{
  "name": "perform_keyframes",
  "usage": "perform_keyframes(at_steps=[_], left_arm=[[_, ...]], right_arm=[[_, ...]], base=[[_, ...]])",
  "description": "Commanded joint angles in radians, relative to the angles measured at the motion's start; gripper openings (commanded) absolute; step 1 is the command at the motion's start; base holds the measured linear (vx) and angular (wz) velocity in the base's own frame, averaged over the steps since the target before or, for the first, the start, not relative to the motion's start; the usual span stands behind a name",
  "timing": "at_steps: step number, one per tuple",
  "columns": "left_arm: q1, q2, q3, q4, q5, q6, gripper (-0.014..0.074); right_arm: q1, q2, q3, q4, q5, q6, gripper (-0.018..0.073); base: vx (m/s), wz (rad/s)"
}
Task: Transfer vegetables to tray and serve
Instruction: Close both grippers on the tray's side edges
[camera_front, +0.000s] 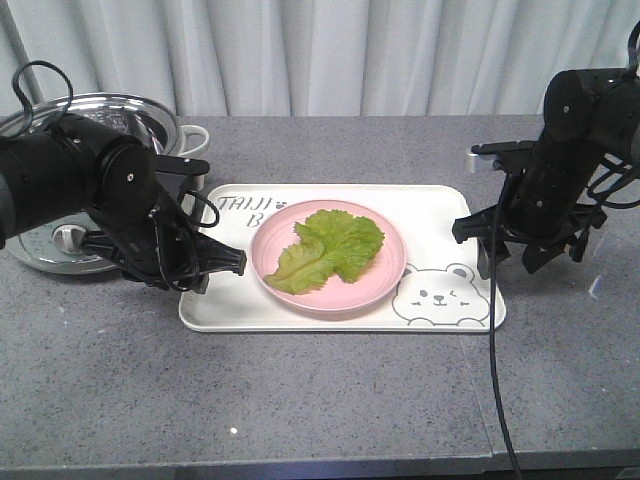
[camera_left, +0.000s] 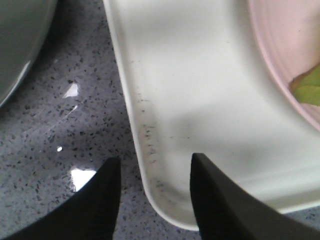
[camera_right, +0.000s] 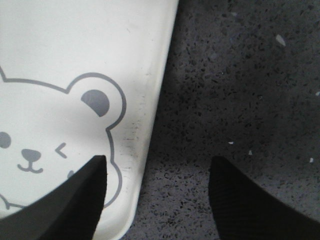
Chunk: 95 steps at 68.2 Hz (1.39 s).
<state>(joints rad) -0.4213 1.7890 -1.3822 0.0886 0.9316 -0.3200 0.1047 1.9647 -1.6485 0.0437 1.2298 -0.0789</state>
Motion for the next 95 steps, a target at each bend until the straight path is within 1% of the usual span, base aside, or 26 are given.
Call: perform_keyframes(at_steps=[1, 37, 47, 56, 58, 62, 71, 76, 80, 95], left_arm=[[-0.004, -0.024, -0.028, 0.0, -0.03, -0.01, 0.033], [-0.004, 0.058, -0.028, 0.0, -0.023, -0.008, 0.0328], [-0.004, 0.071, -0.028, 0.0, -0.01, -0.007, 0.0325], [-0.004, 0.07, -0.028, -0.001, -0.009, 0.021, 0.0288], [-0.004, 0.069, -0.028, -0.001, -0.008, 0.025, 0.027], [-0.004, 0.069, -0.028, -0.002, -0.003, 0.031, 0.023], [-0.004, 0.069, -0.028, -0.009, 0.001, 0.045, 0.0106], [-0.004, 0.068, -0.028, -0.011, 0.001, 0.045, 0.0036], [-0.004, 0.068, -0.028, -0.014, 0.002, 0.045, -0.001], [-0.004, 0.047, -0.029, -0.037, -0.002, 0.049, -0.0007]], right_arm=[[-0.006, -0.035, -0.028, -0.001, -0.007, -0.004, 0.0426], [-0.006, 0.017, -0.028, 0.0, -0.029, -0.008, 0.0426], [-0.006, 0.032, -0.028, 0.003, -0.023, -0.008, 0.0403], [-0.006, 0.035, -0.028, 0.004, -0.025, -0.008, 0.0321], [-0.006, 0.035, -0.028, 0.004, -0.025, -0.01, 0.0283], [-0.006, 0.037, -0.028, 0.005, -0.022, -0.018, 0.0223], [-0.006, 0.037, -0.028, 0.009, -0.017, -0.027, 0.0061], [-0.006, 0.037, -0.028, 0.011, -0.013, -0.031, -0.0011], [-0.006, 0.037, -0.028, 0.015, -0.012, -0.032, -0.0014], [-0.006, 0.033, -0.028, 0.017, 0.004, -0.039, -0.001]], base=[[0.0, 0.0], [0.0, 0.0], [0.0, 0.0], [0.0, 0.0], [0.0, 0.0], [0.0, 0.0], [0.0, 0.0], [0.0, 0.0], [0.0, 0.0], [0.0, 0.0]])
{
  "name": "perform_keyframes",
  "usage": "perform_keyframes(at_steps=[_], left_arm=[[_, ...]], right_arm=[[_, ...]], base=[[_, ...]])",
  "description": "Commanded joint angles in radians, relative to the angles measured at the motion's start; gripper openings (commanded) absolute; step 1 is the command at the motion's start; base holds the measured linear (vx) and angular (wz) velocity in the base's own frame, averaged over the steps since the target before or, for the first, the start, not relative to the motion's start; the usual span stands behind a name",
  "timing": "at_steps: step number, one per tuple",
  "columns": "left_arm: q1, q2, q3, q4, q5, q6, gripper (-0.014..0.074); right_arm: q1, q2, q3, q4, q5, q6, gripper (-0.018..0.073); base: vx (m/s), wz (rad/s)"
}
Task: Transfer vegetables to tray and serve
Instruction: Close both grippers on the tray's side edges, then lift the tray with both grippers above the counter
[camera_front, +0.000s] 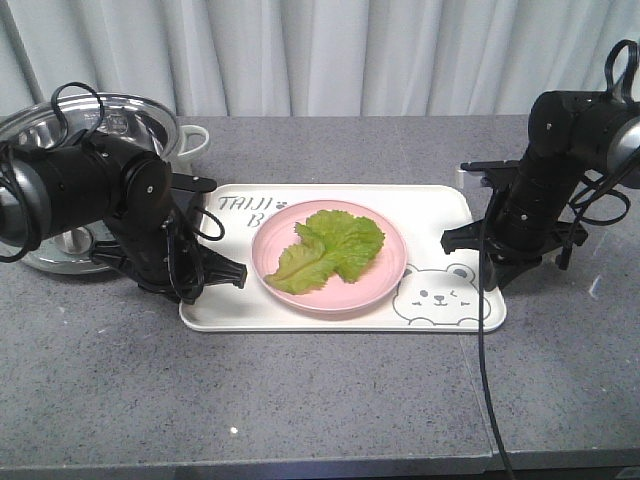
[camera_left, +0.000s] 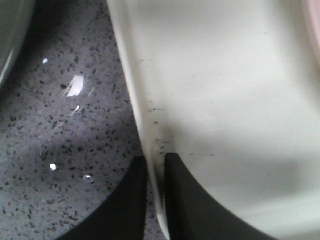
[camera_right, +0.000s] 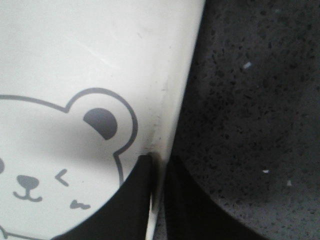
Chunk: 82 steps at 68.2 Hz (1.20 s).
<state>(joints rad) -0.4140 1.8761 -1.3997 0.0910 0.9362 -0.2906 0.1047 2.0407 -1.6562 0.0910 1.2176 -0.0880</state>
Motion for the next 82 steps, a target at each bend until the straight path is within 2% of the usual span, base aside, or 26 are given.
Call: perform_keyframes(at_steps=[1, 20, 39, 56, 77, 82], left_arm=[[-0.011, -0.041, -0.011, -0.039, -0.008, 0.023, -0.0007], [-0.011, -0.102, -0.011, -0.053, -0.035, 0.044, -0.0007], [-0.011, -0.145, -0.011, -0.145, -0.049, 0.097, -0.0007], [-0.012, -0.185, -0.011, -0.202, -0.067, 0.147, -0.0006], [-0.012, -0.221, -0.012, -0.244, -0.072, 0.151, -0.0006], [-0.012, -0.23, -0.012, -0.273, -0.075, 0.179, -0.0006]], right_arm=[[-0.006, -0.045, -0.02, -0.03, 0.017, -0.03, -0.001], [-0.006, -0.093, -0.02, -0.03, 0.027, -0.03, -0.001], [-0.006, -0.161, -0.02, -0.031, 0.036, -0.03, -0.001], [-0.012, -0.214, -0.02, -0.034, 0.061, -0.028, -0.001], [-0.028, -0.283, -0.02, -0.036, 0.065, -0.014, -0.001], [-0.028, -0.299, -0.02, -0.039, 0.065, -0.014, -0.001]], base=[[0.0, 0.0], [0.0, 0.0], [0.0, 0.0], [0.0, 0.0], [0.0, 0.0], [0.0, 0.0]])
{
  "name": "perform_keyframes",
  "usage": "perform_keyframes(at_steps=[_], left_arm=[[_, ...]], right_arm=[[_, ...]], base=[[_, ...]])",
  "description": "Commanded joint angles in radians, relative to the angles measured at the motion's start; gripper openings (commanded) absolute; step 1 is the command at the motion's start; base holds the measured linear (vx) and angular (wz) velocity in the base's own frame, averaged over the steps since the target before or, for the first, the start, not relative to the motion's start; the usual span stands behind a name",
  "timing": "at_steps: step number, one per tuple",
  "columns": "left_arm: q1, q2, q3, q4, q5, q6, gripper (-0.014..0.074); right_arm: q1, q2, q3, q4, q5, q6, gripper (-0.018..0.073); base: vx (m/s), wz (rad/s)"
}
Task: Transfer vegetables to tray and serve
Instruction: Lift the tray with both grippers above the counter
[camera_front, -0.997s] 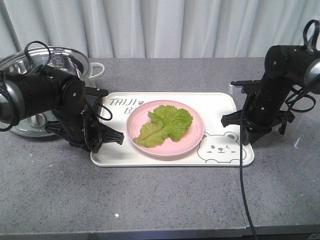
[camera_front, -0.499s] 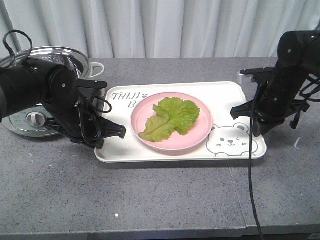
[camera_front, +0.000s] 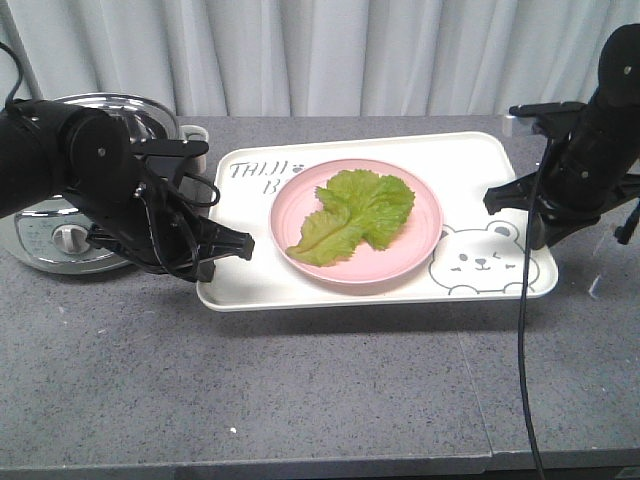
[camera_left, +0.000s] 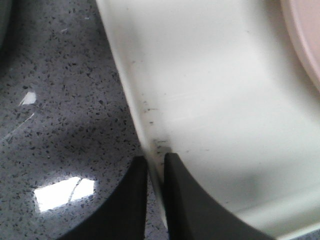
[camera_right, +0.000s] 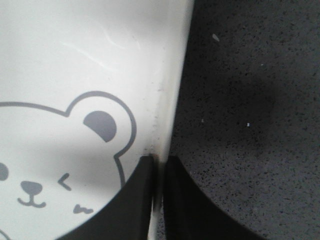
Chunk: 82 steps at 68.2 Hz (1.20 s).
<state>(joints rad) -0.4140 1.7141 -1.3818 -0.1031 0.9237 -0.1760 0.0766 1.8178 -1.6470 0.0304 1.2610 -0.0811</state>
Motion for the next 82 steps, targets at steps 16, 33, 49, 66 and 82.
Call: perform_keyframes(at_steps=[16, 33, 49, 66, 82], left_arm=[[-0.012, -0.102, -0.031, -0.141, -0.068, 0.111, -0.0006], [-0.012, -0.168, -0.031, -0.137, -0.075, 0.111, -0.0006], [-0.011, -0.229, -0.03, -0.098, -0.075, 0.111, -0.0006], [-0.011, -0.245, -0.03, -0.072, -0.073, 0.11, -0.0006], [-0.011, -0.245, -0.03, -0.071, -0.064, 0.11, -0.0006]], right_arm=[[0.001, -0.103, -0.03, 0.019, 0.022, -0.02, -0.0008], [0.001, -0.12, -0.03, 0.028, 0.022, -0.013, -0.0007], [0.001, -0.167, -0.03, 0.039, 0.022, -0.013, -0.0006], [0.001, -0.213, -0.03, 0.052, 0.022, -0.022, -0.0006], [0.001, -0.232, -0.03, 0.053, 0.022, -0.027, -0.0006]], base=[[0.0, 0.0], [0.0, 0.0], [0.0, 0.0], [0.0, 0.0], [0.0, 0.0]])
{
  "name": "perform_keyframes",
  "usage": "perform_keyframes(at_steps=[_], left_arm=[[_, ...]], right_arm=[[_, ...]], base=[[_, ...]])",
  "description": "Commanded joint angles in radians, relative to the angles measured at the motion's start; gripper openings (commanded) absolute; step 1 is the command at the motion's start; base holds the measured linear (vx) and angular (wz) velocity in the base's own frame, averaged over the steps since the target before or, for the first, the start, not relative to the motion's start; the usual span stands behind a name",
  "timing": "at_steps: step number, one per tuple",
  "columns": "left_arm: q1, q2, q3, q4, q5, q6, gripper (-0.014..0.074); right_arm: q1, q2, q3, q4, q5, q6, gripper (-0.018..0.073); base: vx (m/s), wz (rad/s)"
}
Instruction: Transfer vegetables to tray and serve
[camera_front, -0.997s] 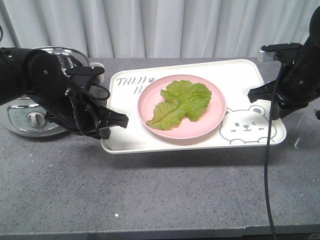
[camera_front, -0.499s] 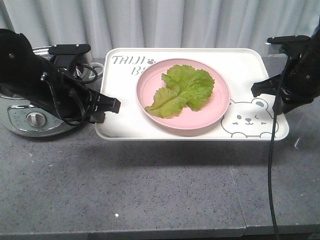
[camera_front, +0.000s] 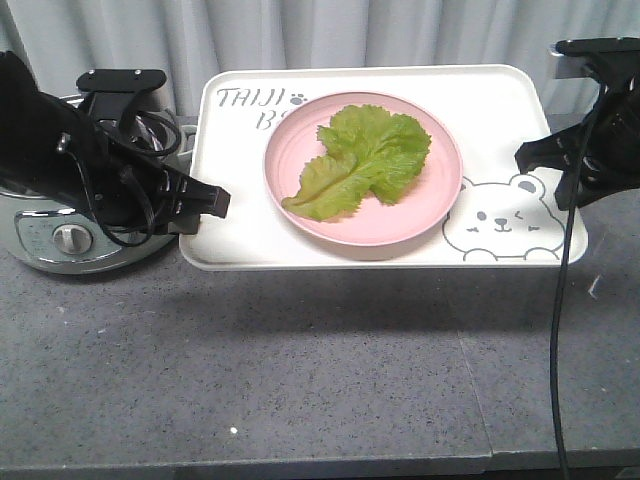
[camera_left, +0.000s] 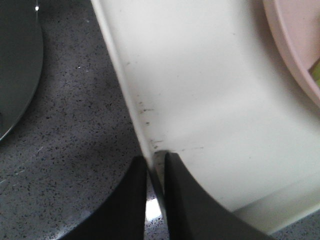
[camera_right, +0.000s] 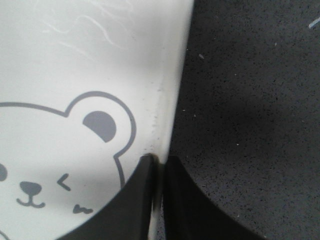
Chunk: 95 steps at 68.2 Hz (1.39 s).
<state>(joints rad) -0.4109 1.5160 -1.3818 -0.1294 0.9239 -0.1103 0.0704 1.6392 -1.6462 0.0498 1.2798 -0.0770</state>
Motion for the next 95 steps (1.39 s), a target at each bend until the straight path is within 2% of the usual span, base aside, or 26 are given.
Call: perform_keyframes(at_steps=[1, 25, 95], left_arm=[[-0.014, -0.046, -0.03, -0.044, -0.065, 0.044, -0.0006], [-0.014, -0.046, -0.03, -0.044, -0.032, 0.044, -0.0006], [-0.014, -0.046, -0.03, -0.044, -0.032, 0.044, -0.0006]], right_arm=[[0.007, -0.054, -0.03, 0.034, 0.003, -0.032, -0.0006], [0.007, -0.056, -0.03, 0.038, 0.003, -0.032, -0.0006], [0.007, -0.056, -0.03, 0.038, 0.003, -0.032, -0.0006]], base=[[0.0, 0.0], [0.0, 0.0], [0.0, 0.0]])
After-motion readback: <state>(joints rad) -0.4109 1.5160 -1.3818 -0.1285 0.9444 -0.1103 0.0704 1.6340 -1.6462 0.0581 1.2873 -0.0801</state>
